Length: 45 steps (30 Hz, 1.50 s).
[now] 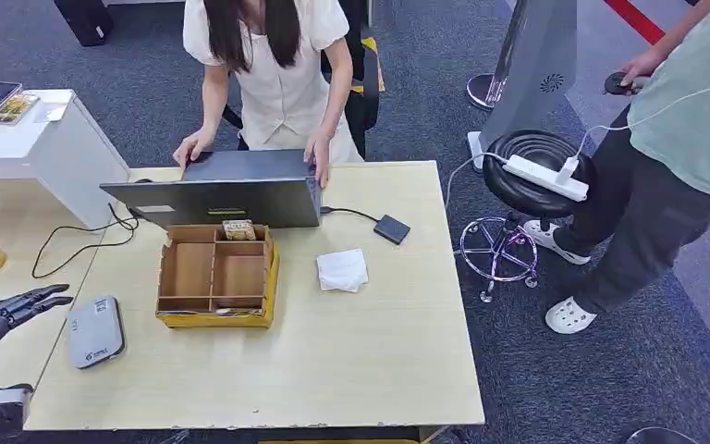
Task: Pass the card to the sensor for recognition and then transmit it.
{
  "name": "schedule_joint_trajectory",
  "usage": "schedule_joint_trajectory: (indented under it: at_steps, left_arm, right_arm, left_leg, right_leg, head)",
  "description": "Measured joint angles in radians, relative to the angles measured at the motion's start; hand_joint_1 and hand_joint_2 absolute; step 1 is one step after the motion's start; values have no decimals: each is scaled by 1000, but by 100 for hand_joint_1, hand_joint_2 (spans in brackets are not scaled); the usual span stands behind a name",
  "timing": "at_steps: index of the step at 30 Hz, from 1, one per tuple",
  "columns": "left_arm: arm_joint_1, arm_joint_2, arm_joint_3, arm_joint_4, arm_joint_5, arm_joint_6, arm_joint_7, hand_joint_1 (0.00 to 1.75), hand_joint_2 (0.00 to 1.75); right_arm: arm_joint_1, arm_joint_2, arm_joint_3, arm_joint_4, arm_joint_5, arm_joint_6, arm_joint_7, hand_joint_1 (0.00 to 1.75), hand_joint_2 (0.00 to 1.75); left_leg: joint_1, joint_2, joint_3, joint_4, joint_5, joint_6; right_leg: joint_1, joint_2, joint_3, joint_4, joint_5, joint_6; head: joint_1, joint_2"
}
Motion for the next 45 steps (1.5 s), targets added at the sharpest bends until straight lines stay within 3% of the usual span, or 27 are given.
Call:
schedule_joint_trajectory:
  at_steps: [18,33,38,45]
  left_arm:
    - [-49,-107,-61,-16,-85,74,-28,0,175]
    - [-95,-269,-232,-16,-256,187,-23,0,175]
    - [-131,-327,-301,-11,-340,236,23,0,175]
    - [-192,-469,-382,48,-451,311,82,0,175]
  right_arm:
    - [-4,1,-10,0,10,0,1,0,175]
    - [-4,8,-40,0,23,0,2,0,175]
    - [-3,11,-53,0,24,0,3,0,175]
    - [0,18,-68,0,36,-1,6,0,175]
  left_leg:
    - [0,0,0,0,0,0]
    - [0,0,0,0,0,0]
    - [-1,-1,0,0,0,0]
    - [-1,-1,0,0,0,0]
  right_leg:
    - [0,-1,0,0,0,0]
    - [0,-1,0,0,0,0]
    - [-1,-1,0,0,0,0]
    - [-1,-1,0,-1,0,0]
  head:
    - [0,0]
    - [0,0]
    - [0,0]
    - [0,0]
